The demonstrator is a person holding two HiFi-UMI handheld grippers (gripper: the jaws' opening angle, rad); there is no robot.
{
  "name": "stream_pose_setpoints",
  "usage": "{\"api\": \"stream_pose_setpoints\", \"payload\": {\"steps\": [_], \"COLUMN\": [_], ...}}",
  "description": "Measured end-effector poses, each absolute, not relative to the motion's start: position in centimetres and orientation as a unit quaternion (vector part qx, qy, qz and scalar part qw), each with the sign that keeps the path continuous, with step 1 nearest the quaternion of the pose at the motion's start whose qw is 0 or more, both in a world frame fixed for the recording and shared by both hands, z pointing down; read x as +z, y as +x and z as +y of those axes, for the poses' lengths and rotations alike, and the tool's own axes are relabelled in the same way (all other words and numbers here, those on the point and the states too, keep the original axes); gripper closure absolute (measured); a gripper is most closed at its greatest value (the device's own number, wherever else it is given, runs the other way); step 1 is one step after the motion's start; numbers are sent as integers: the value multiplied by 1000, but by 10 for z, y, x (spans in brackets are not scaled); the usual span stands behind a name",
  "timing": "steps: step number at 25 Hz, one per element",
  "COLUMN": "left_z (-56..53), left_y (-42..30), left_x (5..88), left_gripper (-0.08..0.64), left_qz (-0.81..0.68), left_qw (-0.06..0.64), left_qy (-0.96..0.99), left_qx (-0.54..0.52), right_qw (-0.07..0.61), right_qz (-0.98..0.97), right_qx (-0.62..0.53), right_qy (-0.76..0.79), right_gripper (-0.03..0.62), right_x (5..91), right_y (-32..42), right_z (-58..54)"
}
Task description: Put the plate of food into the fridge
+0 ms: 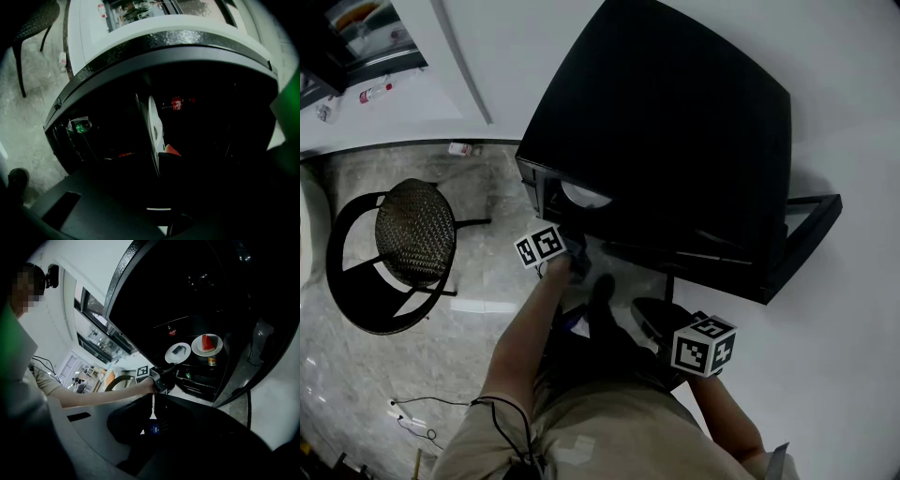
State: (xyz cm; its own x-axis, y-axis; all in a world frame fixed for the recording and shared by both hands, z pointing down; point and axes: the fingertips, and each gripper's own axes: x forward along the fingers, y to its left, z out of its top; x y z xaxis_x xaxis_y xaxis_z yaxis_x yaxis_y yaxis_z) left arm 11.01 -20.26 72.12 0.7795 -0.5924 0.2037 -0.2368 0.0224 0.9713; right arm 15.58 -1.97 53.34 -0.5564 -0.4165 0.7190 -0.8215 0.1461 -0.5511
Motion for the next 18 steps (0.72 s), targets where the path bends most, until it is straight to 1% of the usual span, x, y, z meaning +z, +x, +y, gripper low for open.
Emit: {"api": "stream_pose_setpoints", "payload": {"steps": [18], "left_z": [-216], "left_y": [108], "left_x": [722], "left_gripper": [482], "left_qz": [-313], "left_qw": [640], "left_qy": [688], "left_qx": [-138], "right_qw": [208], "right_qz": [-728], "right_qx": [499], "right_qy": [422], "right_gripper": [565], "right_x": [537], "right_y": [158], "right_z": [-18]}}
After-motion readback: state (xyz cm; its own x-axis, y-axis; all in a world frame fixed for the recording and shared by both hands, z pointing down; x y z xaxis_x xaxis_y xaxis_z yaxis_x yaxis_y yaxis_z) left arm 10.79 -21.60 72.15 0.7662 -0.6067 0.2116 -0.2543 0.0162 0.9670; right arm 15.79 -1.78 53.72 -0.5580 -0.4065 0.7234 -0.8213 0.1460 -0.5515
